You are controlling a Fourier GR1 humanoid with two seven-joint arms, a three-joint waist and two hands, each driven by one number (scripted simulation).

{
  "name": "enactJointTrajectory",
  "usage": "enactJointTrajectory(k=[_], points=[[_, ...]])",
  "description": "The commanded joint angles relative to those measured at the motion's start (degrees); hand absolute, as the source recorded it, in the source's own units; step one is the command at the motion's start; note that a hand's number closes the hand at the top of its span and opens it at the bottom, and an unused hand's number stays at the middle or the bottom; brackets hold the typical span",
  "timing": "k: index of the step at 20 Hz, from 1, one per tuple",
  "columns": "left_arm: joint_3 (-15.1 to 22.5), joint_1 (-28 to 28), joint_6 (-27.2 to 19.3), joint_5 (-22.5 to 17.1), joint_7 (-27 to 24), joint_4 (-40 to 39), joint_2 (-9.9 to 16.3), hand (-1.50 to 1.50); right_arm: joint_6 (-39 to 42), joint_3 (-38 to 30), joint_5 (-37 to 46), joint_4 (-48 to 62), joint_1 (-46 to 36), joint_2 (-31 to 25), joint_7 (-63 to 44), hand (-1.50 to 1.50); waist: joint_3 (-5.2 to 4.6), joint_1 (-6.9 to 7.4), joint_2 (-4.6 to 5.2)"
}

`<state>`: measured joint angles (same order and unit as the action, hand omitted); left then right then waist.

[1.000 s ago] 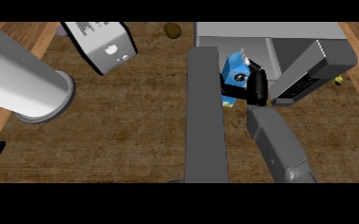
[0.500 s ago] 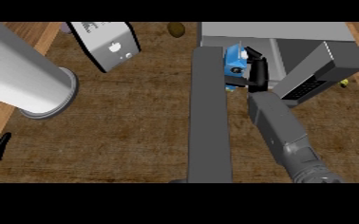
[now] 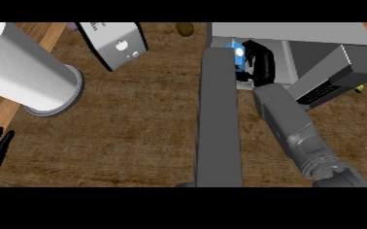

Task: Pick up the milk, place it into the microwave and close the microwave

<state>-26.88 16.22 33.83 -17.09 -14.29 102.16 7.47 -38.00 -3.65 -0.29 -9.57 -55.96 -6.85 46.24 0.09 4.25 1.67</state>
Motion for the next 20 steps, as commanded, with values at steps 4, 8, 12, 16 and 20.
enactJointTrajectory(k=[4,8,12,16,20], points=[[0.3,-1.3,1.6,0.2,-0.6,-2.0,1.3,-1.50,-11.6,-0.1,1.9,3.5,-3.4,-1.7,-2.4,1.50,0.02,1.03,0.58],[1.2,-3.6,-1.5,1.5,0.4,-1.0,-0.2,-1.50,-10.5,-1.3,1.2,3.8,-3.1,-3.4,-2.7,1.50,0.10,0.85,0.76],[0.2,-4.7,-0.1,0.4,0.0,-3.0,1.6,-1.50,-10.1,-2.7,0.3,4.1,-1.6,-4.9,-2.4,1.50,0.15,1.59,1.26],[1.8,-3.7,-0.2,1.8,-0.1,-1.8,0.1,-1.50,-9.6,-3.3,0.2,5.0,-1.1,-7.5,-3.5,1.50,0.24,2.29,1.44],[0.8,-3.9,0.1,1.3,0.1,-3.0,1.2,-1.50,-7.4,-3.7,-0.1,4.9,1.9,-8.9,-1.7,1.50,0.33,2.16,1.55]])
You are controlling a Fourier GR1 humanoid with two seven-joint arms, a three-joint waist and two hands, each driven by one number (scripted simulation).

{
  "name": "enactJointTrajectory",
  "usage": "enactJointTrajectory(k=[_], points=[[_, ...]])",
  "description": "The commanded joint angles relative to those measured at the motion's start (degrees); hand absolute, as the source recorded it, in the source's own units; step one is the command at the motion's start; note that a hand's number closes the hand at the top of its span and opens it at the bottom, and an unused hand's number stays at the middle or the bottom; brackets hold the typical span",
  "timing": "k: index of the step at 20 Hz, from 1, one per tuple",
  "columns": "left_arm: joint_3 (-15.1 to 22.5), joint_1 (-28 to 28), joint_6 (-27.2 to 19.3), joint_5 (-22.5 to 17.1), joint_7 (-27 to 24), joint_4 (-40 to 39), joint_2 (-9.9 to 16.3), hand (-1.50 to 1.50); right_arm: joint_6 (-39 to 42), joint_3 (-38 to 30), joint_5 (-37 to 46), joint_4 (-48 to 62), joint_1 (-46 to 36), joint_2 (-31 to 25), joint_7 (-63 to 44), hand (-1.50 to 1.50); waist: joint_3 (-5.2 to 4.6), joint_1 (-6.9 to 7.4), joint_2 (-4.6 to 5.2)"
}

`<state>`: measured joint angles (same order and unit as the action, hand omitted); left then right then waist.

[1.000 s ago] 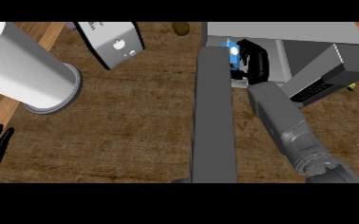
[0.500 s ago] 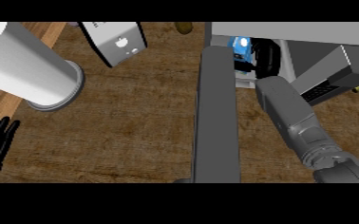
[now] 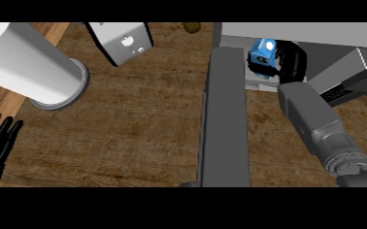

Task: Pick up the milk, place it into the microwave and close the microwave

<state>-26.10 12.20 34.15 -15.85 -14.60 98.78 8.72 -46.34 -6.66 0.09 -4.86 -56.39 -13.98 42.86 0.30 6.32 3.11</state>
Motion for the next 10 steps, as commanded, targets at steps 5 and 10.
enactJointTrajectory(k=[5,10], points=[[1.0,-3.1,-0.3,0.6,0.3,-3.0,0.2,-1.50,-4.3,1.0,1.6,2.1,1.1,-0.5,-0.3,1.50,0.02,0.71,0.76],[1.0,-3.7,-0.1,0.9,0.4,-2.7,1.0,-1.50,-1.9,3.4,4.1,4.0,0.3,-1.1,-2.3,-1.50,0.04,1.74,0.57]])
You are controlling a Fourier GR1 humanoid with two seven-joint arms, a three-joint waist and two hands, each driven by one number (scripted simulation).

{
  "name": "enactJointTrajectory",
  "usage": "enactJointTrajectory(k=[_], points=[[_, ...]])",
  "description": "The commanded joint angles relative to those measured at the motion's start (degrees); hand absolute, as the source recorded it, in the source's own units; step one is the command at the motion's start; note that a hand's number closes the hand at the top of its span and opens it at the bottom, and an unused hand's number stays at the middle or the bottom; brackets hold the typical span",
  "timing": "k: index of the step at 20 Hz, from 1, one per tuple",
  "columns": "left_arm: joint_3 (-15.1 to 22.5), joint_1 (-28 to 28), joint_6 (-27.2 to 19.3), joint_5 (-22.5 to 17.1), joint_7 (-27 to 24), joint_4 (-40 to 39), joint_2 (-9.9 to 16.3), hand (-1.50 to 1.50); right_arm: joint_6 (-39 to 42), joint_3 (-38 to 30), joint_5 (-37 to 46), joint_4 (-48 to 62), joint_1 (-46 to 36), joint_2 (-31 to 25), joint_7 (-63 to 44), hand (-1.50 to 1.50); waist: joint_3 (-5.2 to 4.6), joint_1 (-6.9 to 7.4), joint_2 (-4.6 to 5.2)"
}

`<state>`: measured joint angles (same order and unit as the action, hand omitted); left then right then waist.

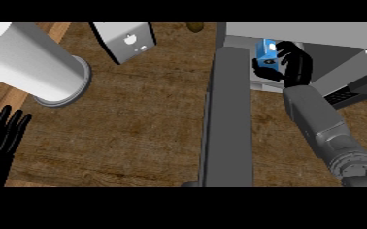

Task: Pick up the milk, place it into the microwave and close the microwave

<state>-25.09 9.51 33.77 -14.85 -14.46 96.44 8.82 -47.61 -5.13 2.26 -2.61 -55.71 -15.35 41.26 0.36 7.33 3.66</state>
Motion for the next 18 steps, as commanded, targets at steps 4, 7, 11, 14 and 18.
enactJointTrajectory(k=[4,7,11,14,18], points=[[-0.4,-0.7,0.7,0.8,-0.6,-3.4,1.3,-1.50,-3.6,0.8,1.0,-0.2,-0.3,1.4,0.1,-1.50,-0.02,0.33,-0.09],[-0.8,-2.7,-0.4,0.7,-0.8,-3.2,1.3,-1.50,-5.5,1.2,1.6,-0.4,-0.6,1.7,-0.1,-1.50,0.01,0.77,0.22],[0.4,-3.6,-0.5,0.7,-0.1,-3.0,0.8,-1.50,-4.3,2.0,2.6,-0.6,-1.9,1.6,-0.5,-1.50,0.04,0.99,0.20],[0.4,-3.5,-0.1,2.0,-0.7,-4.6,1.5,-1.50,-5.0,1.9,2.6,-0.9,-1.9,4.2,-0.5,-1.50,-0.02,0.63,-0.01],[0.8,-4.5,0.1,2.1,-1.8,-5.9,0.9,-1.50,-2.6,2.6,3.4,0.0,-2.9,3.6,-1.8,-1.50,-0.07,0.27,-0.11]])
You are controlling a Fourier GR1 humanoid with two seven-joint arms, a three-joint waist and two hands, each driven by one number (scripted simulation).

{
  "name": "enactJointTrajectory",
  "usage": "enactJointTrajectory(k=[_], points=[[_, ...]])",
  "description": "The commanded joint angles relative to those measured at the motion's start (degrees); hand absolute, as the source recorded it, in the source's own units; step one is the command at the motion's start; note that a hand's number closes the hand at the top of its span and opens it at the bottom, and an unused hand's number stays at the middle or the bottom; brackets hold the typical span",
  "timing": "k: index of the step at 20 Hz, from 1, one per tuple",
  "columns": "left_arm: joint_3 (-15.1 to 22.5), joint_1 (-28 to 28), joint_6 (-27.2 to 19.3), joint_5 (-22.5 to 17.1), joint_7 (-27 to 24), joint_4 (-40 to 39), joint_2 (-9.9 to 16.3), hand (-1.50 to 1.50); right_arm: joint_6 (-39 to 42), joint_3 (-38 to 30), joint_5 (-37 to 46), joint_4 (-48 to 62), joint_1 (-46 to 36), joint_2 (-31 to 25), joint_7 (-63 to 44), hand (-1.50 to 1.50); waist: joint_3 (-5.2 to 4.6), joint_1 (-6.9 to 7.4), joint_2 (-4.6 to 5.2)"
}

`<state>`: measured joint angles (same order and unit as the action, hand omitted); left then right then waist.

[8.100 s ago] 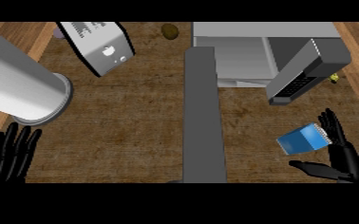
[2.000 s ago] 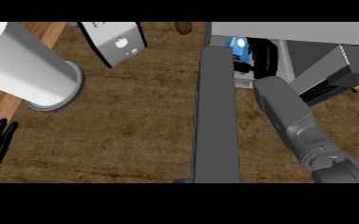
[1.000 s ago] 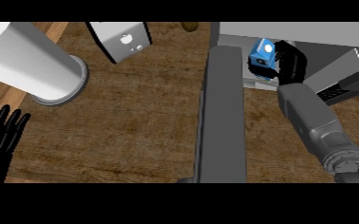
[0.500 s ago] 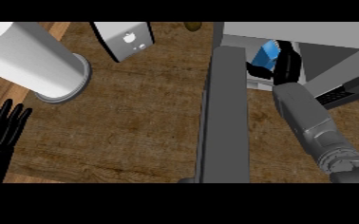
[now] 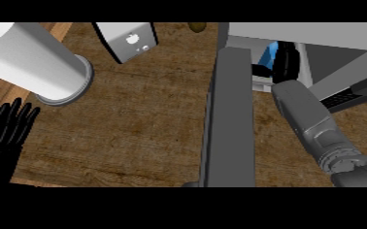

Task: Pick up the milk, place it into the microwave and close the microwave

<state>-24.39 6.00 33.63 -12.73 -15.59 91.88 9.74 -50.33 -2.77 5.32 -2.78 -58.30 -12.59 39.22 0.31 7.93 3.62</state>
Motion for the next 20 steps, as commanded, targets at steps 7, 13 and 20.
enactJointTrajectory(k=[7,13,20], points=[[-1.3,-0.5,0.4,-0.2,-0.9,-1.0,1.5,-1.50,-1.3,0.1,0.5,-0.1,0.5,2.4,0.1,-1.50,0.01,-0.75,-0.53],[-0.3,1.1,-0.1,1.4,-3.2,-1.5,-0.7,-1.50,1.5,-1.6,-1.0,-2.3,2.1,2.7,2.2,-1.50,-0.03,-2.12,-1.12],[-0.1,5.5,0.5,1.6,-4.5,2.2,-2.2,-1.50,7.9,-2.4,-1.4,-2.6,3.8,0.8,4.1,-1.50,-0.07,-3.20,-1.88]])
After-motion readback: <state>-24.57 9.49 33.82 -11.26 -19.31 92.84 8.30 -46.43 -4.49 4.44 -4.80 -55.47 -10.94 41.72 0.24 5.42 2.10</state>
